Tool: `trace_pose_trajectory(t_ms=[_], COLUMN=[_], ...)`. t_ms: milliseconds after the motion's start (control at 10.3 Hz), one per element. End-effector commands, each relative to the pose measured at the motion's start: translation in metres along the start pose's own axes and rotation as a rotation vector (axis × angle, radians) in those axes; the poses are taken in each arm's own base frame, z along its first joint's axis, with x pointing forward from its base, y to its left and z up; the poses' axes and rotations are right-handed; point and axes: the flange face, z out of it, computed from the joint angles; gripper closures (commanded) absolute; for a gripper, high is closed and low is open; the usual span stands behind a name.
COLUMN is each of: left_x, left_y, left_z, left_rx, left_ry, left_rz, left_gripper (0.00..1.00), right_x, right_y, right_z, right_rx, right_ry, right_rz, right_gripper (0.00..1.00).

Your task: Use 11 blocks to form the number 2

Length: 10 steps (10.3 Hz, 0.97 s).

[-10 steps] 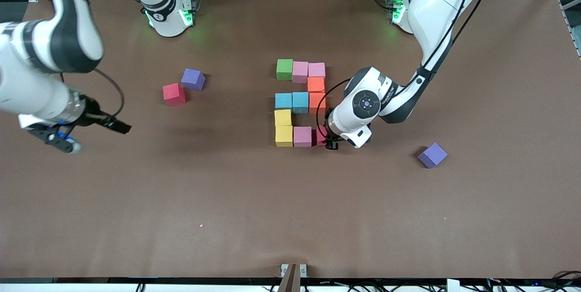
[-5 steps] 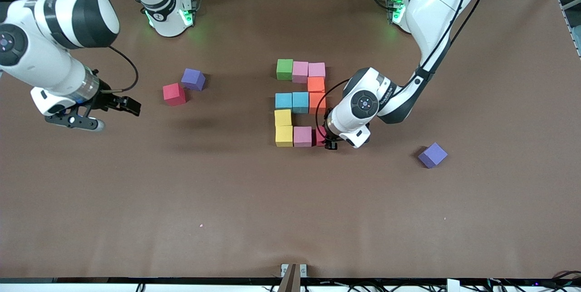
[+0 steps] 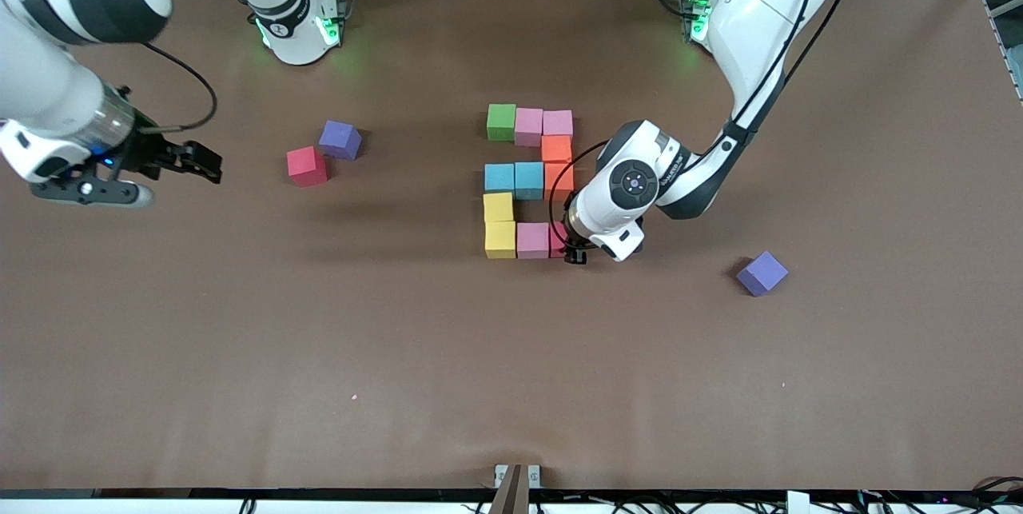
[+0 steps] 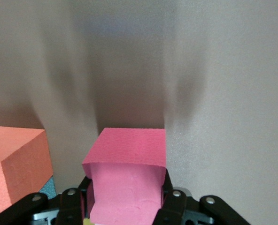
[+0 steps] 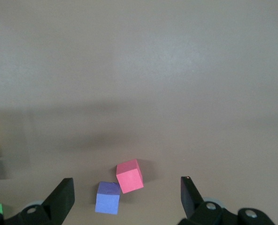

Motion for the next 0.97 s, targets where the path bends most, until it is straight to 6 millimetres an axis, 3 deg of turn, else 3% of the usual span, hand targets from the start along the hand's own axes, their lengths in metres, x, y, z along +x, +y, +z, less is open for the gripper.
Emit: trace_pose_trajectory(t_ms=[0,194,387,581,872], left_x=[-0.003,-0.003,-0.004,-0.005,-0.006], left_y=[0.006,0.008,0.011,0.012,0.013], left_z=[0.003,0.004,0.004,0.005,-0.012], left_rx=[-0.024,-0.024,-0.028,-0.039,-0.054], left_ry=[0.015,0.014,0.009,0.025,0.042], left_rz=[0.002,0.003,0.002,0.025,0.034], left_gripper=[0.47,0.46,0.44,0.00,0.00], right_x=[-0.002,-0.005,-0.006,-0.003,0.003], right_y=[0.019,0.034,0.040,0.049,0.039], right_z=[-0.038,-0.064,-0.068,-0.078,-0.088], right_rx=[-0.010,-0.010,-0.009,-0.005,-0.006], right_ry=[0.017,0.016,0.018,0.040,0.060], right_rz=[-0.054,-0.071,-0.071,-0.060,-0.087], right_gripper=[0.00,0.00,0.00,0.00,0.00])
